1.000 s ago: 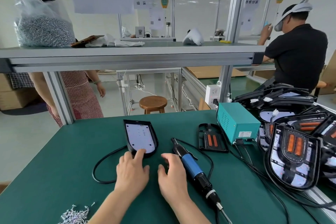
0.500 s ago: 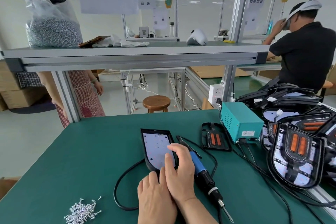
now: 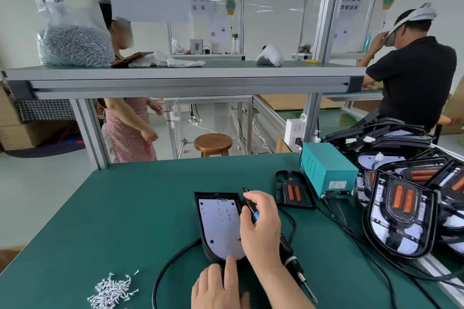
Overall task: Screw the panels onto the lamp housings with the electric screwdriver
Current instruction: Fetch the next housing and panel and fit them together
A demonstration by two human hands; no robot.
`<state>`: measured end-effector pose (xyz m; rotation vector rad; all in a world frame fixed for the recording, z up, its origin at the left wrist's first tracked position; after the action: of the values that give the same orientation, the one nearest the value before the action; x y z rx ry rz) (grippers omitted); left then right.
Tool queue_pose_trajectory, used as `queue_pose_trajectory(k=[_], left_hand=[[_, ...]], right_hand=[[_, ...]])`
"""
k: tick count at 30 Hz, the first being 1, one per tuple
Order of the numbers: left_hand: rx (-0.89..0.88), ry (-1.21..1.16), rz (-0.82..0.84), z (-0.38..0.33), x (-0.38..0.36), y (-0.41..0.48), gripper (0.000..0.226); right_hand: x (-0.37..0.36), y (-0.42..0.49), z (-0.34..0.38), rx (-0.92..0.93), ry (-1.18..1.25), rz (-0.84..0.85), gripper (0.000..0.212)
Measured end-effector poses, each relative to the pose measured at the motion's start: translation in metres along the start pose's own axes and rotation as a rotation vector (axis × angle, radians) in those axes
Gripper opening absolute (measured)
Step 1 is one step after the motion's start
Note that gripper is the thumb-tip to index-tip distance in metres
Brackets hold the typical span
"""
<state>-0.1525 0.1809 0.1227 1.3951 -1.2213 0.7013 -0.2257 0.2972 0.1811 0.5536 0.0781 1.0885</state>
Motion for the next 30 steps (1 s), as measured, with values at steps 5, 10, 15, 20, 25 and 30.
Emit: queue_pose_trajectory(k=[5,10,15,20,25,30], left_hand=[[-0.029,-0.056,0.035,-0.007,0.001,0.001,0.115],[-0.037,-0.050,0.049,-0.006,-0.002,0.001,0.114],[-0.065,-0.039,0.043,-0.006,-0.002,0.003,0.103],[-0.026,0.000,0.044,-0.003,0.002,0.002,0.082],[-0.030,-0.009,0.034,-0.004,0.002,0.003,0.091],[0.001,-0.037,0.042,0.000,0.000,0.002,0.102]], right_hand=[[-0.002,0.049,-0.022,-0.138,-0.315,0.301,0.027],[0.004,0.109,-0.063,-0.087,-0.896,0.485,0.052],[-0.004,0.119,-0.100,0.016,-1.233,0.799,0.064],[-0.006,0.113,-0.116,-0.045,-1.270,0.892,0.059],[-0.012,0.116,-0.102,0.225,-1.282,0.749,0.026],[0.002,0.130,-0.065,0.355,-1.079,0.446,0.012]])
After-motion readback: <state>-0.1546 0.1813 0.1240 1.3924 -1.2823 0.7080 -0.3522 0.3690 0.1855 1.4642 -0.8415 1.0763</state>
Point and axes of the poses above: each hand's wrist, its own y-axis towards the middle knuckle, its own x-axis out of the back of the hand, z = x × y, the point moved 10 cm from there along y, towards the middle knuckle, and after that the axes turned 8 degrees about -x, right-handed, at the moved point
